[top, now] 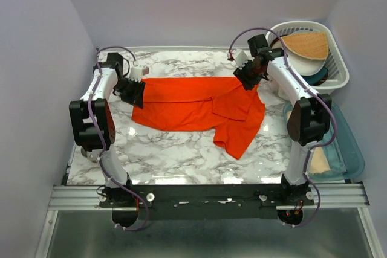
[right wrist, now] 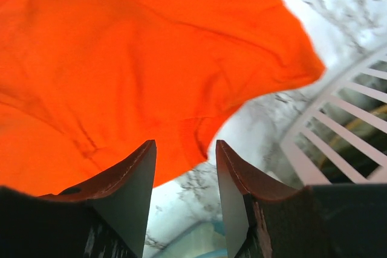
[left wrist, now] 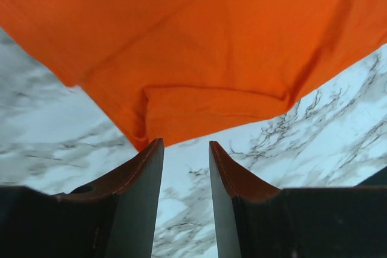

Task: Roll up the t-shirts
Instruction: Fold the T-shirt at the center of the board.

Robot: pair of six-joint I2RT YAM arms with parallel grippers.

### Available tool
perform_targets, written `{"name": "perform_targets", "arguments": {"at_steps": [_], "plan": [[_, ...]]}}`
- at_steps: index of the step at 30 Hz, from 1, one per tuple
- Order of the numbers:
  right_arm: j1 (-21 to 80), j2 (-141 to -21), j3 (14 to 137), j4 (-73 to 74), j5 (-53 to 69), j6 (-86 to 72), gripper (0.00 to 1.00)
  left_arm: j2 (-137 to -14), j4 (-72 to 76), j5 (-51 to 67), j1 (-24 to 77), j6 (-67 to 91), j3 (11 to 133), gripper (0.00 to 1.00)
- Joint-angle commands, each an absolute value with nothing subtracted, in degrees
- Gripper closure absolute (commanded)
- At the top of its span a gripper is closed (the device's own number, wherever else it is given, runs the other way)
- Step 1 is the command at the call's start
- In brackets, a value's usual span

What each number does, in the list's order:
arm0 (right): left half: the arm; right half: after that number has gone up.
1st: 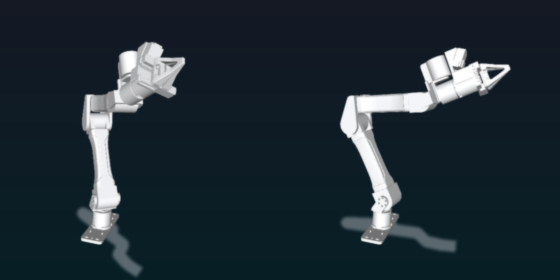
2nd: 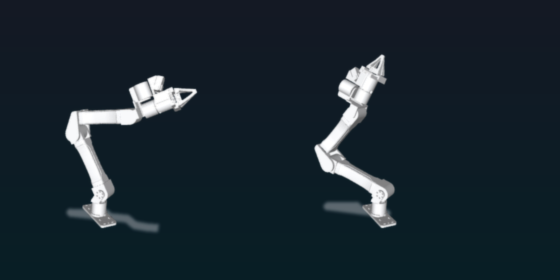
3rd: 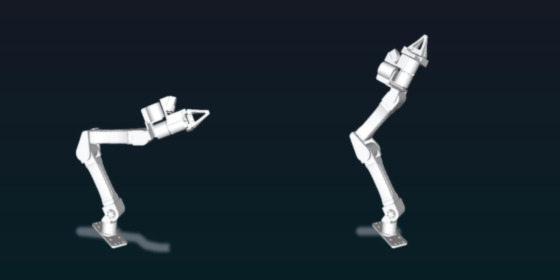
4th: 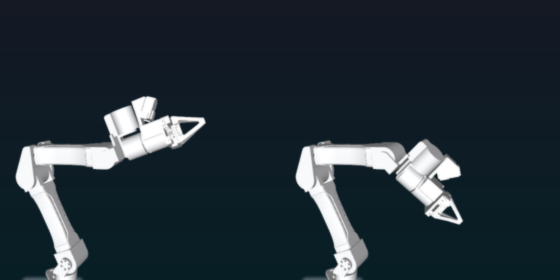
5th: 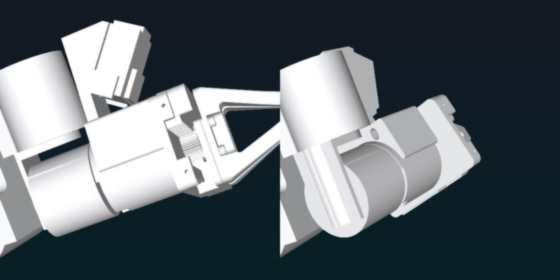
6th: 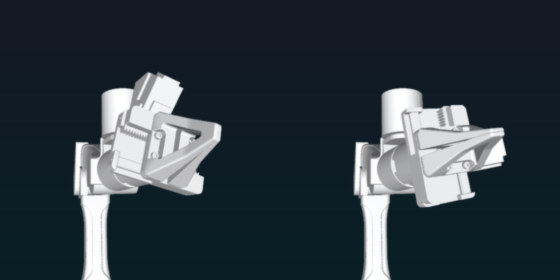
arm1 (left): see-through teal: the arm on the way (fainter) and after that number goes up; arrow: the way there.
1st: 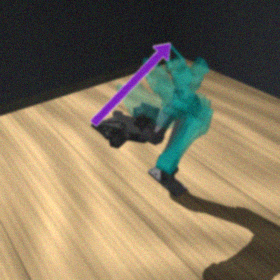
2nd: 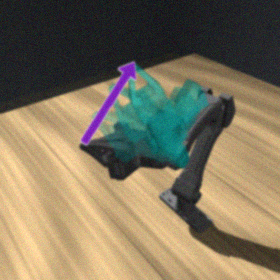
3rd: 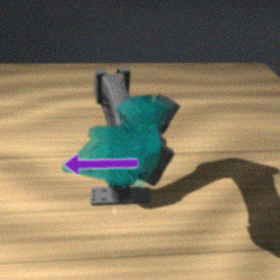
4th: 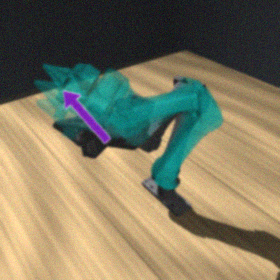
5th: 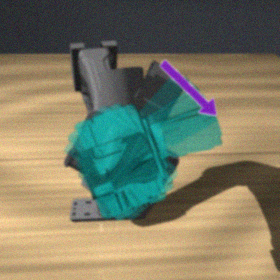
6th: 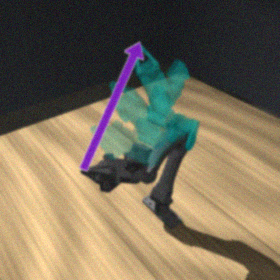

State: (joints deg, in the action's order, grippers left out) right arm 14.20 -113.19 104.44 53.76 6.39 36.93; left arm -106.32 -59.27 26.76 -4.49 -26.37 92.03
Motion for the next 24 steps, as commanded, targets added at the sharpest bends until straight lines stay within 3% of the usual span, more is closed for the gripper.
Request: {"name": "perform_targets", "arguments": {"at_steps": [1,20,24], "plan": [[15.9,-111.62,102.48,57.57,11.25,34.8,0.47,-106.52,-54.94,23.82,-5.01,-19.43,85.52,0.54],[16.26,-112.41,101.25,58.1,11.25,35.16,0.47,-115.31,-50.97,18.72,-5.1,-18.89,87.01,0.55],[16.35,-112.94,101.6,58.36,10.81,35.42,0.47,-116.19,-52.03,21.0,-5.1,-18.9,87.8,0.65]]}}
